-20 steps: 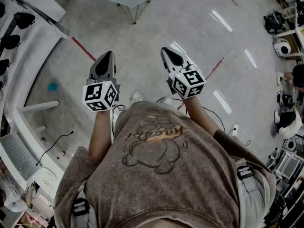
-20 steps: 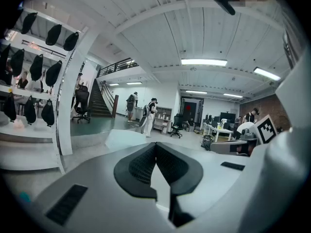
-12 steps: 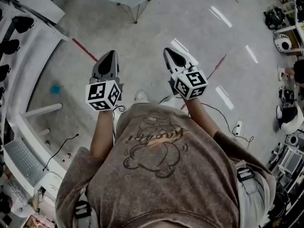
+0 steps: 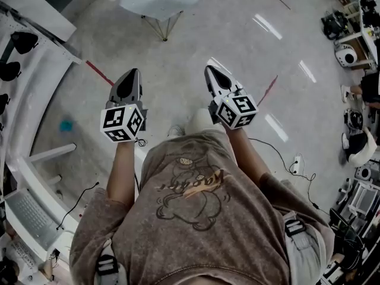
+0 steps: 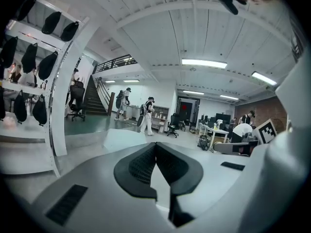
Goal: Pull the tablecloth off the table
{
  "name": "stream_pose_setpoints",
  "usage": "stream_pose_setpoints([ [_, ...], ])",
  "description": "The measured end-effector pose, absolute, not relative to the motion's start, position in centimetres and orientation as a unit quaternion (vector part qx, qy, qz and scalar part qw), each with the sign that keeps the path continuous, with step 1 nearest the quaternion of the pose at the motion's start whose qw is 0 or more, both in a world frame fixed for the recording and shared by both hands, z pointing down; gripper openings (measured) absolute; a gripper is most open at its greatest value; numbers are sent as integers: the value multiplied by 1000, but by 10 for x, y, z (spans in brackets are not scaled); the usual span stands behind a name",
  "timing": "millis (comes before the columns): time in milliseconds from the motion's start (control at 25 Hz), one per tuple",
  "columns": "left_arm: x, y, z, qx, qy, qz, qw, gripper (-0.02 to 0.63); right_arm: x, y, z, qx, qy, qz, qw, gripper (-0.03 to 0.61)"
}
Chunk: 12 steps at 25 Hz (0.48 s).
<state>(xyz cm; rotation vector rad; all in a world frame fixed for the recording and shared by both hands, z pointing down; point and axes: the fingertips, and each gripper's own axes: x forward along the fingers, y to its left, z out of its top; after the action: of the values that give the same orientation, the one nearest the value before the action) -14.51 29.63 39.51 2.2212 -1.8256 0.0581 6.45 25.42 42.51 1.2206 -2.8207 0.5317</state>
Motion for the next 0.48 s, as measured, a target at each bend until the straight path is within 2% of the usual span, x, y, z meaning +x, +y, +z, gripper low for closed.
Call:
stream_pose_setpoints([
  [480,-149,201,405,752,-644,6,140,18,58,156,437,380,-908,179,13,6],
])
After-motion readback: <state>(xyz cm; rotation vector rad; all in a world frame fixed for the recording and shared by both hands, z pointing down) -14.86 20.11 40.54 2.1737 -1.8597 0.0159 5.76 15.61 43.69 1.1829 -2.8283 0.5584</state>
